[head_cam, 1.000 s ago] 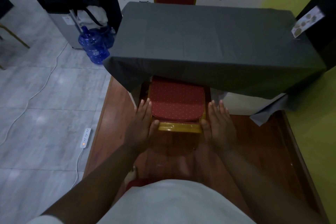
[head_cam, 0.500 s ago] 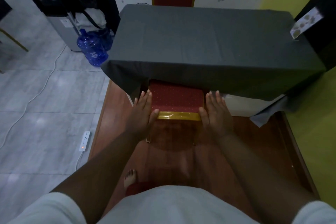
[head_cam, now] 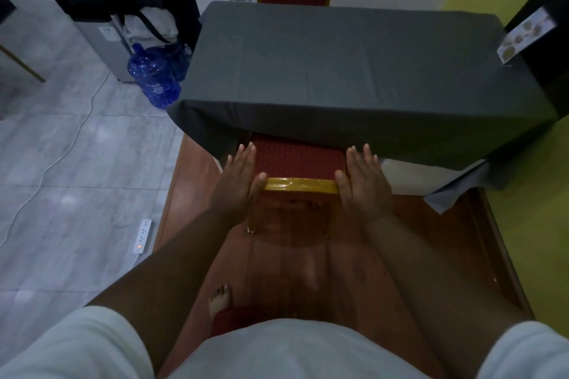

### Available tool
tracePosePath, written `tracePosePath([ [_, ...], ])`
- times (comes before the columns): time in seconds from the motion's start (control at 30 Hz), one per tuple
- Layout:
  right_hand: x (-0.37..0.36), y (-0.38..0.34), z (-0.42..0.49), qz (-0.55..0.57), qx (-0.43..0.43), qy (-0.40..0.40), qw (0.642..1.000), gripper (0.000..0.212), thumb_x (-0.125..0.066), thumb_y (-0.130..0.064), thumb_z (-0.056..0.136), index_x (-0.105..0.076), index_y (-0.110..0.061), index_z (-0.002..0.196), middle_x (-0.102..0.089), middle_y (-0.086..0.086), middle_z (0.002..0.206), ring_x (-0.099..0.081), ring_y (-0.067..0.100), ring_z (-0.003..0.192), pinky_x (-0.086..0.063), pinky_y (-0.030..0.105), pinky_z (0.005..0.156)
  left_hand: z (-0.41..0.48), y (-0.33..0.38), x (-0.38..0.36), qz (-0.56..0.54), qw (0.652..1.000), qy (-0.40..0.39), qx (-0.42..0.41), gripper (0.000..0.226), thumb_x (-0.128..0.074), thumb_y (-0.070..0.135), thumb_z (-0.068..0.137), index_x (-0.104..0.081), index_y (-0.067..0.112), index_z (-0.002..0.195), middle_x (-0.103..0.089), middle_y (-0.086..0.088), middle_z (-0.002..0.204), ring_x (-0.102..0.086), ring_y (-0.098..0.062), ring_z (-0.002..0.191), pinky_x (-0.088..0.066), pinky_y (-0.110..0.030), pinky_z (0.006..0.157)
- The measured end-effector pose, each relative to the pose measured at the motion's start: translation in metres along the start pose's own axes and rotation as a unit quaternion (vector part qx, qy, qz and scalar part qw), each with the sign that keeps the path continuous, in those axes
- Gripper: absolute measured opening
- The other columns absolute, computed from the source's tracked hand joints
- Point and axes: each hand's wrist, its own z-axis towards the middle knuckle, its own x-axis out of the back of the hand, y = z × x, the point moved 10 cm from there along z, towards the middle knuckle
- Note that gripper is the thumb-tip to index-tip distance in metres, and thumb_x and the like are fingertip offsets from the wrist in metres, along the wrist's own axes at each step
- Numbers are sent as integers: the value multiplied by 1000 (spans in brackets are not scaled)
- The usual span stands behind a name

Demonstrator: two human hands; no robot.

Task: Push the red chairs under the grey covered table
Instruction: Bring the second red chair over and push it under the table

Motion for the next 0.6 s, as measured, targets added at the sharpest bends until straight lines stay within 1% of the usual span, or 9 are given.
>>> tracePosePath([
  [0.2,0,-1,6,-1,-1,-3,1000,81,-3,-61,91,-28,-10,150,-28,7,158,-7,22,150,-12,45,121,7,-1,0,-1,1000,1,2,65,-19,51,98,-4,19,152,-9,-4,162,3,-12,148,-6,-43,121],
  [0.47,3,-3,18,-1,-14,-19,1000,82,-2,-62,90,-24,-12,152,-24,6,160,-4,20,150,-9,43,121,21,-4,1,-3,1000,-6,3,66,-19,52,97,-3,19,152,-6,-2,162,10,-7,146,0,-42,121],
  [0.6,4,-2,25,-3,-17,-20,1000,82,-2,-62,90,-24,-13,152,-24,5,160,-3,19,150,-9,43,121,29,-5,2,-2,1000,-11,5,67,-18,53,96,-5,18,152,-7,-3,162,9,-8,146,0,-43,121],
])
